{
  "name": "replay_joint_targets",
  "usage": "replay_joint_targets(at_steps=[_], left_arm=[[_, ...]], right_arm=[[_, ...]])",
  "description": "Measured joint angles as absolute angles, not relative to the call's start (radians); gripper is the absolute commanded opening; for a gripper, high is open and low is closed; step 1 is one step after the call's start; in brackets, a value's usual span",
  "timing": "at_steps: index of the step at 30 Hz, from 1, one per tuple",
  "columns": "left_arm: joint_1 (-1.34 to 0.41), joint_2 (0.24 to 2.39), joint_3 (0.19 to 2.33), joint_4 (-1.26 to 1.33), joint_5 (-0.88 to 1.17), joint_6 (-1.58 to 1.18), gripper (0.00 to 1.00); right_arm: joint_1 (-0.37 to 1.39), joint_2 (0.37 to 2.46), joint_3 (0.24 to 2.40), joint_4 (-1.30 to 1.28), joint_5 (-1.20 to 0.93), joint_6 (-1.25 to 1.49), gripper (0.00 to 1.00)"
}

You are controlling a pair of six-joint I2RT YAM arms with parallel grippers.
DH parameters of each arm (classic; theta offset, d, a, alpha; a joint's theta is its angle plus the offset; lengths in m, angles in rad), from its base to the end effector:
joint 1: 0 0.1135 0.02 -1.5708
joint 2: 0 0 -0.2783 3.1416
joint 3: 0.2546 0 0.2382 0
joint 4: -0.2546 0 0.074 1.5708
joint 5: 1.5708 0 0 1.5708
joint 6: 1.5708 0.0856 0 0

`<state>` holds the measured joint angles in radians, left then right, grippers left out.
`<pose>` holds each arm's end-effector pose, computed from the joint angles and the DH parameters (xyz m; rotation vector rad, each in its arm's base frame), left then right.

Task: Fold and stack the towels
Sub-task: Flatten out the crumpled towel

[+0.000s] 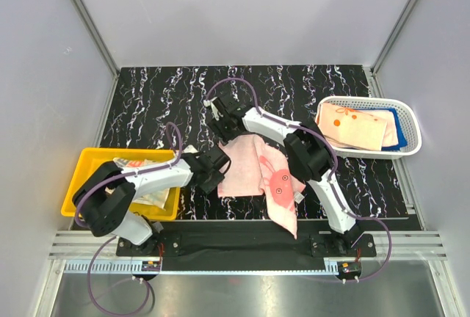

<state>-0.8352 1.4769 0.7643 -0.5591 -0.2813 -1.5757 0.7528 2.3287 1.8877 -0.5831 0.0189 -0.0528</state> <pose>0.1878 -0.1721 0.1360 -1.0549 2.5548 -0.2491 0.3867 0.3600 0.1352 -1.0177 2.4061 0.2279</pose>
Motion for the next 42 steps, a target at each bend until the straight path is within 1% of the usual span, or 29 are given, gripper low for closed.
replay_joint_targets(at_steps=[1, 2, 3, 5, 6, 7, 8, 9, 10, 12, 18, 19, 20, 22, 23, 26, 31, 34, 36, 42], left_arm=[[-0.825, 1.485, 0.769, -0.561, -0.281, -1.566, 0.33], [-0.818, 1.49, 0.774, -0.564, -0.281, -1.559, 0.28], [-0.811, 1.496, 0.78, -0.568, -0.281, -1.549, 0.25], [-0.801, 1.506, 0.788, -0.575, -0.281, -1.529, 0.19], [-0.798, 1.509, 0.793, -0.579, -0.281, -1.518, 0.13], [-0.796, 1.512, 0.794, -0.582, -0.281, -1.511, 0.1], [-0.792, 1.515, 0.797, -0.585, -0.282, -1.499, 0.07], [-0.788, 1.517, 0.799, -0.583, -0.282, -1.488, 0.03], [-0.778, 1.52, 0.804, -0.582, -0.281, -1.473, 0.0], [-0.746, 1.531, 0.822, -0.585, -0.277, -1.432, 0.0], [-0.614, 1.64, 0.968, -0.6, -0.256, -1.27, 0.0], [-0.596, 1.663, 1.004, -0.604, -0.248, -1.239, 0.04], [-0.582, 1.679, 1.032, -0.601, -0.243, -1.215, 0.12], [-0.557, 1.706, 1.097, -0.6, -0.237, -1.156, 0.39], [-0.552, 1.71, 1.117, -0.601, -0.234, -1.141, 0.59], [-0.546, 1.709, 1.161, -0.595, -0.218, -1.102, 0.69], [-0.545, 1.709, 1.171, -0.596, -0.2, -1.09, 0.7], [-0.545, 1.713, 1.171, -0.601, -0.189, -1.105, 0.64], [-0.545, 1.728, 1.172, -0.6, -0.185, -1.122, 0.62], [-0.548, 1.815, 1.172, -0.602, -0.169, -1.189, 0.63]], right_arm=[[0.752, 2.339, 1.904, -0.592, 0.019, -0.051, 0.6], [0.752, 2.347, 1.92, -0.598, 0.032, -0.053, 0.57], [0.752, 2.354, 1.933, -0.602, 0.04, -0.057, 0.52], [0.752, 2.362, 1.945, -0.606, 0.045, -0.059, 0.4], [0.752, 2.364, 1.948, -0.61, 0.048, -0.062, 0.31], [0.752, 2.367, 1.954, -0.614, 0.052, -0.064, 0.24], [0.752, 2.372, 1.963, -0.618, 0.059, -0.06, 0.2], [0.752, 2.375, 1.968, -0.62, 0.063, -0.058, 0.2], [0.751, 2.38, 1.977, -0.628, 0.068, -0.053, 0.18], [0.747, 2.387, 1.99, -0.635, 0.074, -0.041, 0.13], [0.67, 2.39, 1.997, -0.652, 0.092, 0.06, 0.08], [0.645, 2.39, 1.997, -0.653, 0.092, 0.083, 0.08], [0.622, 2.39, 1.997, -0.653, 0.092, 0.105, 0.09], [0.573, 2.384, 1.984, -0.646, 0.09, 0.151, 0.09], [0.551, 2.374, 1.966, -0.639, 0.089, 0.172, 0.09], [0.501, 2.347, 1.92, -0.629, 0.096, 0.222, 0.09], [0.487, 2.32, 1.869, -0.598, 0.101, 0.271, 0.11], [0.488, 2.316, 1.862, -0.592, 0.104, 0.289, 0.12], [0.488, 2.316, 1.86, -0.59, 0.104, 0.297, 0.12], [0.488, 2.313, 1.856, -0.585, 0.103, 0.31, 0.15]])
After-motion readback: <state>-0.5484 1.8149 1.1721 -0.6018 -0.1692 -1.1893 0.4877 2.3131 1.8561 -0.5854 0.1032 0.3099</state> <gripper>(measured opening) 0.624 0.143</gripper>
